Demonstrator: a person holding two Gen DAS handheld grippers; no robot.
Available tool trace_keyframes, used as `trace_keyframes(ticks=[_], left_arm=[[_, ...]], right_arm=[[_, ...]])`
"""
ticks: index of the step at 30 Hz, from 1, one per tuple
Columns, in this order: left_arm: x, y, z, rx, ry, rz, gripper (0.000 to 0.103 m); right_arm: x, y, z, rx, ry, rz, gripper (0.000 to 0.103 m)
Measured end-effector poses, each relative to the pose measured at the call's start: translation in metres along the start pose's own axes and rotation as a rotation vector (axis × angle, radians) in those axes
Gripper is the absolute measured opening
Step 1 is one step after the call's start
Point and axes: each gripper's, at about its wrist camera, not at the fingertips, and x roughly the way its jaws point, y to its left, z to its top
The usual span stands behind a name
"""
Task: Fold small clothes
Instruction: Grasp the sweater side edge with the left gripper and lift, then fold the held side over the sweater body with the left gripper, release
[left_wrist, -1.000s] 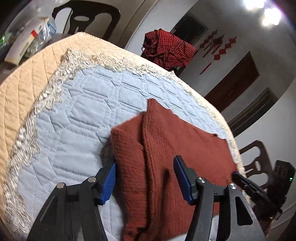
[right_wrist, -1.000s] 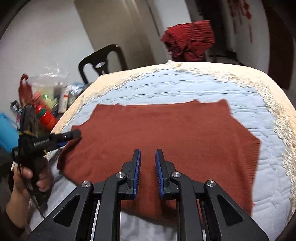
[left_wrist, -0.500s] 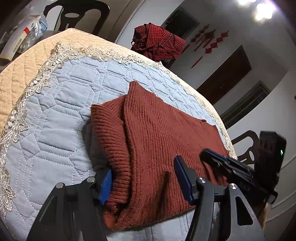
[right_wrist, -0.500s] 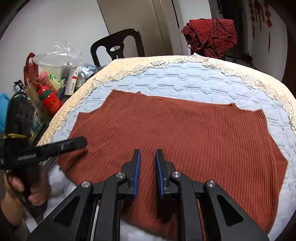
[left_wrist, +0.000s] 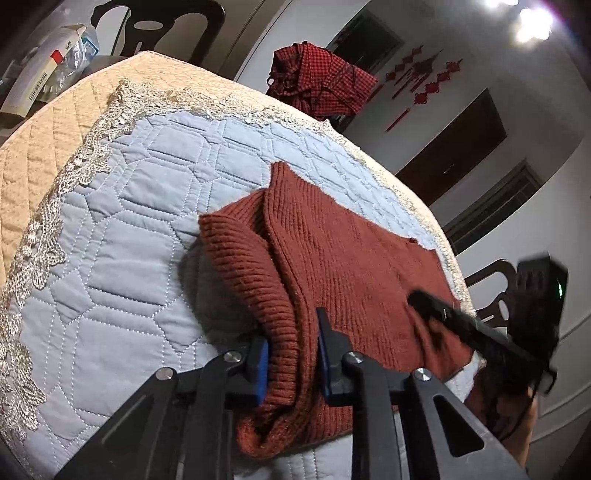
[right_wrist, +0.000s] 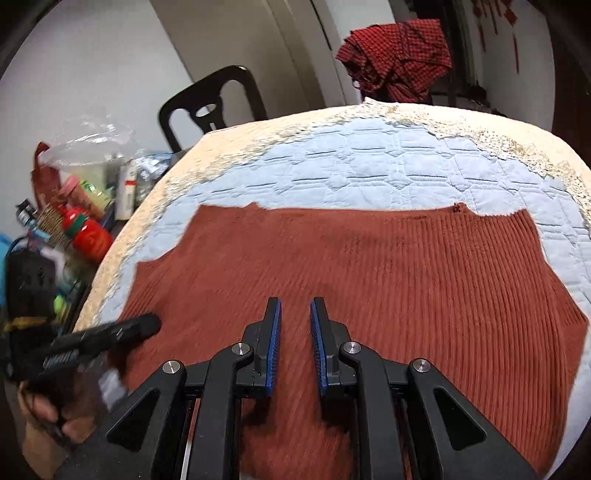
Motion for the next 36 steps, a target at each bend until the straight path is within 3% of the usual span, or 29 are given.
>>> trace_keyframes(ticks=[10, 23, 29, 36], left_arm=[[-0.023, -0.018, 0.012, -0.021, -0.040, -0.106, 0.020], [-0.012, -0.100, 0.031, 0.024, -0.039, -0.255, 0.018], [0.036, -0.155, 0.025, 0.059, 0.040, -0.321, 0.017], [0.106, -0.191, -0.006, 0.150, 0.242, -0.328, 0.017]], right_arm=[[-0.037, 0.009, -0.051, -0.008, 0.042, 0.031, 0.016], [-0.092, -0.047, -0.066, 0.142, -0.090, 0.011, 0.016], [-0.117, -0.079, -0.075, 0.222, -0.140, -0.019, 0.016], [-0.127, -0.110, -0.087, 0.303, -0.150, -0.034, 0.016]])
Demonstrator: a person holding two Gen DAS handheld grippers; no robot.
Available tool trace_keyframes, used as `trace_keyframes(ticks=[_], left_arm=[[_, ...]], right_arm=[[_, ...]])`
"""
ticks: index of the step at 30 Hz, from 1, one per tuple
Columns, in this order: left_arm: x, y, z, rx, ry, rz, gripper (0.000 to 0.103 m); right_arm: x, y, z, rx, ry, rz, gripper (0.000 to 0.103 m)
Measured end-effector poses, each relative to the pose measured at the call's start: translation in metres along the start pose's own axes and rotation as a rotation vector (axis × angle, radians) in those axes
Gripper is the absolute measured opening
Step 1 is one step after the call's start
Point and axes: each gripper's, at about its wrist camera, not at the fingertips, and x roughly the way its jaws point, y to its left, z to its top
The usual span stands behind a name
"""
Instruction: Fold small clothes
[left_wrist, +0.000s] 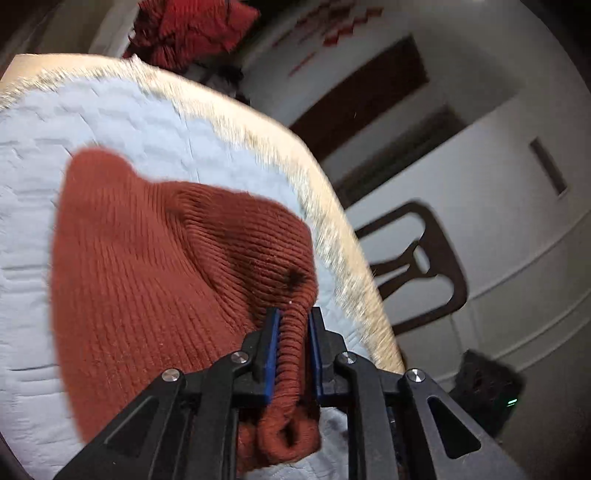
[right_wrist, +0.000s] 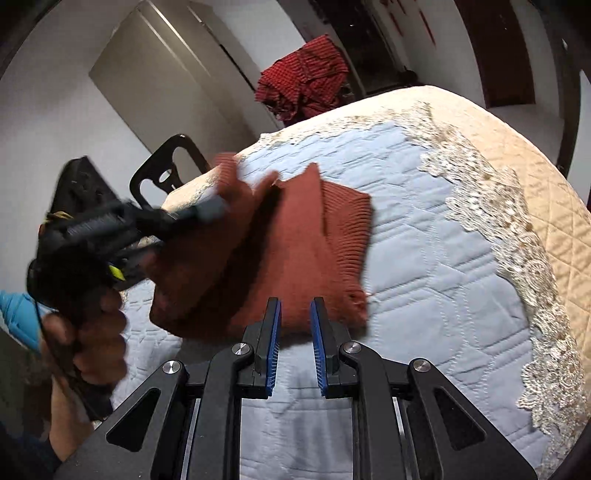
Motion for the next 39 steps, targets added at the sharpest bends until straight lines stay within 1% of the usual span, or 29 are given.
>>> trace_keyframes(ticks=[2, 3, 5, 7, 8, 9, 10, 12, 15, 16, 18, 20, 21, 23, 28, 33, 35, 36, 39], left_arm=[[0.008, -0.001, -0.003, 0.000, 0.031, -0.014, 0.024], [0.007, -0.002, -0.003, 0.007, 0.030, -0.006, 0.026], [-0.004, -0.006, -0.003, 0.028, -0.002, -0.004, 0.036], [-0.023, -0.011, -0.003, 0.058, -0.059, -0.001, 0.040], [-0.030, -0.017, -0.003, 0.077, -0.090, 0.015, 0.040], [-0.041, -0.019, -0.003, 0.096, -0.120, 0.035, 0.040], [-0.050, -0.019, -0.003, 0.112, -0.141, 0.054, 0.040], [-0.067, -0.015, -0.003, 0.136, -0.170, 0.089, 0.040], [-0.082, -0.003, -0.008, 0.156, -0.189, 0.146, 0.040], [-0.084, 0.003, -0.010, 0.152, -0.185, 0.160, 0.040], [-0.081, 0.014, -0.016, 0.134, -0.169, 0.173, 0.040], [-0.079, 0.027, -0.023, 0.113, -0.151, 0.183, 0.040], [-0.074, 0.029, -0.027, 0.110, -0.146, 0.185, 0.040], [-0.071, 0.034, -0.032, 0.114, -0.142, 0.185, 0.040], [-0.067, 0.034, -0.034, 0.140, -0.140, 0.182, 0.040], [-0.064, 0.037, -0.034, 0.133, -0.142, 0.162, 0.040], [-0.064, 0.038, -0.035, 0.132, -0.144, 0.158, 0.040], [-0.064, 0.038, -0.035, 0.132, -0.144, 0.159, 0.040], [-0.065, 0.035, -0.034, 0.137, -0.142, 0.172, 0.040]], right_arm=[[-0.001, -0.002, 0.001, 0.008, -0.007, 0.005, 0.016], [-0.003, -0.005, 0.001, 0.015, -0.016, 0.012, 0.016], [-0.004, -0.008, 0.003, 0.034, -0.027, 0.032, 0.016], [-0.005, -0.011, 0.005, 0.056, -0.030, 0.058, 0.017], [-0.007, -0.014, 0.005, 0.066, -0.031, 0.076, 0.017], [-0.006, -0.014, 0.005, 0.071, -0.029, 0.099, 0.023], [-0.006, -0.013, 0.006, 0.073, -0.028, 0.116, 0.034], [-0.004, -0.010, 0.009, 0.082, -0.029, 0.160, 0.044], [0.003, -0.007, 0.018, 0.111, -0.023, 0.234, 0.044], [0.007, -0.006, 0.021, 0.115, -0.018, 0.247, 0.044], [0.019, -0.003, 0.028, 0.111, 0.001, 0.247, 0.044], [0.034, -0.004, 0.032, 0.112, 0.045, 0.231, 0.044], [0.045, -0.005, 0.033, 0.120, 0.077, 0.212, 0.044], [0.059, -0.005, 0.033, 0.117, 0.117, 0.204, 0.044], [0.065, 0.001, 0.036, 0.104, 0.116, 0.219, 0.044], [0.077, 0.003, 0.043, 0.097, 0.117, 0.213, 0.044], [0.079, 0.003, 0.045, 0.097, 0.119, 0.212, 0.038], [0.079, 0.005, 0.046, 0.083, 0.121, 0.198, 0.027], [0.077, 0.009, 0.049, 0.062, 0.122, 0.201, 0.017]])
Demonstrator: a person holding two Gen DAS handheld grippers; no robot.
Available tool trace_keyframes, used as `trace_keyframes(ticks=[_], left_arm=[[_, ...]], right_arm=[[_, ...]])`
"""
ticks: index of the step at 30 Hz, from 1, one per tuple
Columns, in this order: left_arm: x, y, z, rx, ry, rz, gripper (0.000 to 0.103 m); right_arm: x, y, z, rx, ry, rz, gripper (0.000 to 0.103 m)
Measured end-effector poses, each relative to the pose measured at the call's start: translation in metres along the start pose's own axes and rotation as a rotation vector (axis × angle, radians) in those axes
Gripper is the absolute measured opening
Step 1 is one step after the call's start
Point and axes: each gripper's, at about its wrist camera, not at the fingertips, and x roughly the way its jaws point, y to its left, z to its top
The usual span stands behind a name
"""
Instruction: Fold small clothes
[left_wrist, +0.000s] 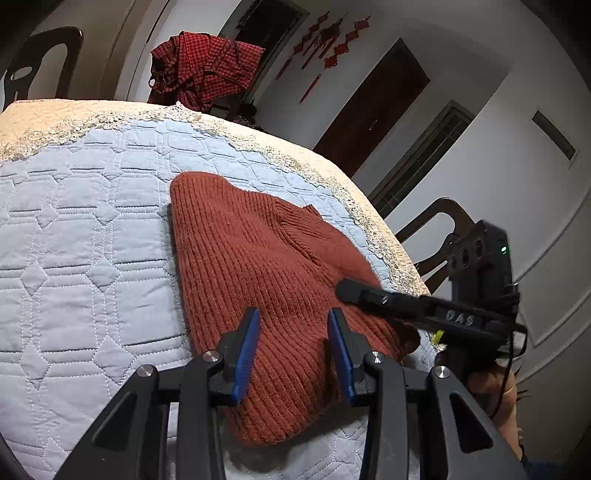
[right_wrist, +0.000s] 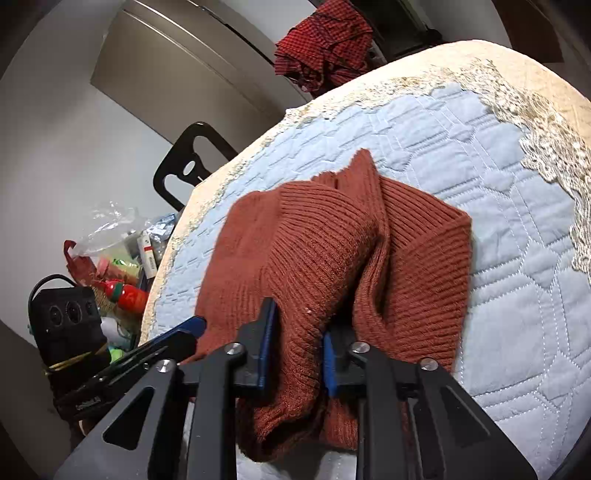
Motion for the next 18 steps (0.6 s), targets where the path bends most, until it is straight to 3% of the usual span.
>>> trace_keyframes(ticks=[4, 8, 12, 18], left_arm=[[0.001, -0.012, 0.002, 0.022, 0.006, -0.021, 0.040], [0.007, -0.028, 0.000, 0.077, 0.014, -0.028, 0.040], [0.018, -0.031, -0.005, 0.083, 0.036, -0.031, 0.040], [0.019, -0.037, -0.006, 0.103, 0.035, -0.033, 0.044]], right_arm=[[-0.023, 0.005, 0.013, -0.029, -0.046, 0.048, 0.014], [-0.037, 0.001, 0.021, -0.050, -0.071, 0.011, 0.014], [-0.021, -0.026, 0.011, -0.013, -0.015, -0.066, 0.014], [-0.039, -0.026, 0.011, -0.014, -0.070, -0.035, 0.013]])
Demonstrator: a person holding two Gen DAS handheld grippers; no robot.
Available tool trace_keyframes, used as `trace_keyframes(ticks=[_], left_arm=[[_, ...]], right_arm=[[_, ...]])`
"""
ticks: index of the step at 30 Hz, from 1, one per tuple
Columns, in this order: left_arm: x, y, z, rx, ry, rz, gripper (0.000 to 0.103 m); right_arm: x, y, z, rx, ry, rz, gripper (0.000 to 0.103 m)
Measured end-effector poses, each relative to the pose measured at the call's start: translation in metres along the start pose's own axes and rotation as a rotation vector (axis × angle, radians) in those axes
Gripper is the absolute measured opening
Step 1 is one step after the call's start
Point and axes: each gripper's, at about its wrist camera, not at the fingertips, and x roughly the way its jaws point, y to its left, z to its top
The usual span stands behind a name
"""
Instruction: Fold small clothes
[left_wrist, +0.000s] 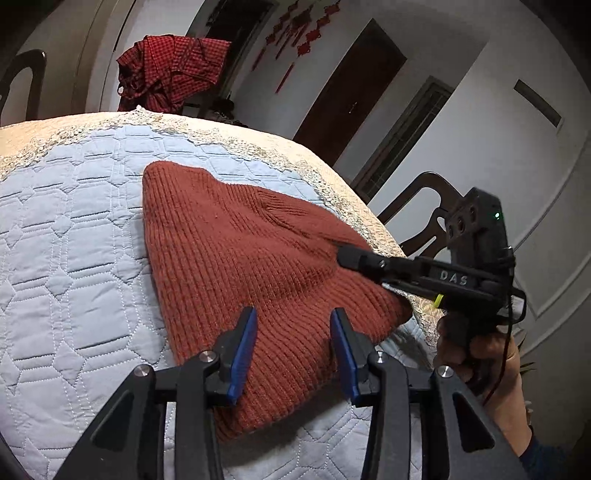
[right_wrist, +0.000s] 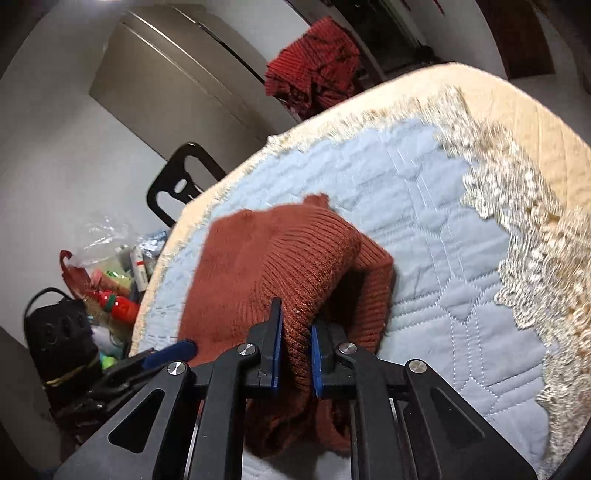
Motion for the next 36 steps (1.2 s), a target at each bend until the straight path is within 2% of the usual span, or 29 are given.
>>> trace_keyframes(ticks=[6, 10, 14, 18, 21, 24, 25, 28, 32, 36], left_arm=[[0.011, -0.008, -0.005, 0.033, -0.001, 0.014, 0.044], [0.008, -0.013, -0.004, 0.054, 0.002, 0.038, 0.044], [-0.004, -0.015, -0.005, 0.054, -0.011, 0.048, 0.044], [-0.026, -0.016, -0.010, 0.075, -0.058, 0.078, 0.044], [-0.032, -0.011, -0.016, 0.067, -0.064, 0.107, 0.044], [-0.023, -0.005, -0.022, 0.061, -0.027, 0.114, 0.044], [-0.019, -0.006, -0.025, 0.067, -0.019, 0.117, 0.044], [-0.010, -0.010, -0.029, 0.082, -0.012, 0.128, 0.044], [-0.011, -0.010, -0.027, 0.073, -0.009, 0.129, 0.044], [-0.018, -0.008, -0.014, 0.072, -0.019, 0.121, 0.044]], right_arm=[[0.010, -0.011, -0.005, -0.004, 0.023, -0.049, 0.012], [0.004, -0.009, -0.005, -0.001, 0.006, -0.053, 0.015], [-0.023, 0.018, -0.006, -0.104, -0.055, -0.139, 0.015], [-0.045, 0.045, -0.019, -0.182, -0.094, -0.105, 0.015], [-0.041, 0.053, -0.034, -0.226, -0.052, -0.108, 0.015], [-0.023, 0.038, -0.047, -0.230, 0.014, -0.187, 0.014], [-0.018, 0.031, -0.049, -0.218, 0.026, -0.206, 0.007], [-0.019, 0.023, -0.054, -0.205, 0.007, -0.196, 0.007], [-0.021, 0.034, -0.053, -0.260, 0.015, -0.248, 0.007], [-0.034, 0.042, -0.040, -0.279, -0.040, -0.243, 0.009]])
